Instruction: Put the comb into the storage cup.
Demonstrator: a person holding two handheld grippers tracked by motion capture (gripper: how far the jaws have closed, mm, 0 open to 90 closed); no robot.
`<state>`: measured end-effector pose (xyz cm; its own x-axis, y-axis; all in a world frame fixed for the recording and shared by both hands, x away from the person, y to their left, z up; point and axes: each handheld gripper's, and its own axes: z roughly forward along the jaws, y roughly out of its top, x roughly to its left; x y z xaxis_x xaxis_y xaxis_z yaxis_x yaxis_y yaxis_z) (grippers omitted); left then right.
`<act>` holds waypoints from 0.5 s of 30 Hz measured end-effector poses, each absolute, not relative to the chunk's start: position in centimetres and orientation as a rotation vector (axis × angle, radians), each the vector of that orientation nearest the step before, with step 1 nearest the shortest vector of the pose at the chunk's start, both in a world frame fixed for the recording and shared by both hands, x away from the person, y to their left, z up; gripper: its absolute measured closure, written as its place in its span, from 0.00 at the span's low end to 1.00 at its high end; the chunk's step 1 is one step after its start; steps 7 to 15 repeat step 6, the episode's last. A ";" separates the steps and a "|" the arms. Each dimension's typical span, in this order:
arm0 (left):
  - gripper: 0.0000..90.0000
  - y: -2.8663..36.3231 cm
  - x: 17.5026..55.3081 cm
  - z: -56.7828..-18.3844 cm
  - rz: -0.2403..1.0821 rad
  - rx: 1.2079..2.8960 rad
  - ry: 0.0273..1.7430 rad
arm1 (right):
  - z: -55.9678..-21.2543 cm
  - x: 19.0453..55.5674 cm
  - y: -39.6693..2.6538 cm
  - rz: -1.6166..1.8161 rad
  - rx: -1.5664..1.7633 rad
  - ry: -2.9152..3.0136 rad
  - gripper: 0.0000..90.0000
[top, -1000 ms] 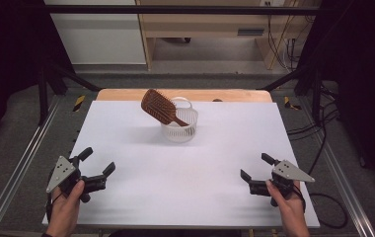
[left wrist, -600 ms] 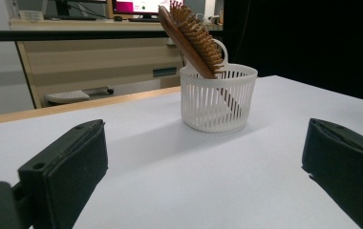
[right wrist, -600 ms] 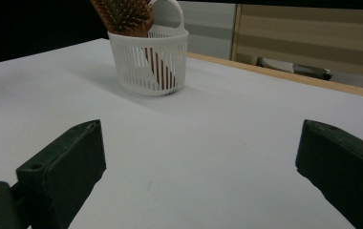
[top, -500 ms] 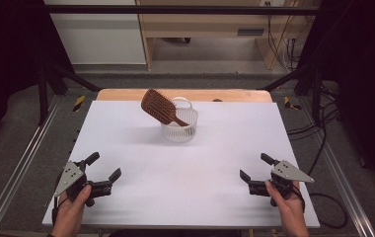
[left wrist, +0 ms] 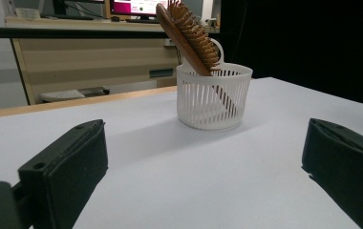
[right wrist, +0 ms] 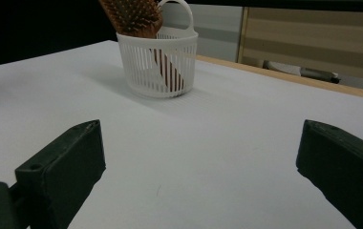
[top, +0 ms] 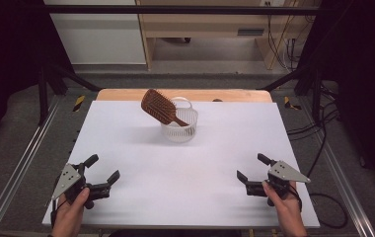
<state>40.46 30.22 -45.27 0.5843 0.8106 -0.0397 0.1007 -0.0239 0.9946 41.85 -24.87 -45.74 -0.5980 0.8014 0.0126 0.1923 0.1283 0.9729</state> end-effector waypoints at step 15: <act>0.02 30.4 40.6 -45.2 0.680 1.498 0.811 | -45.7 41.8 -24.6 1.512 0.925 1.866 0.03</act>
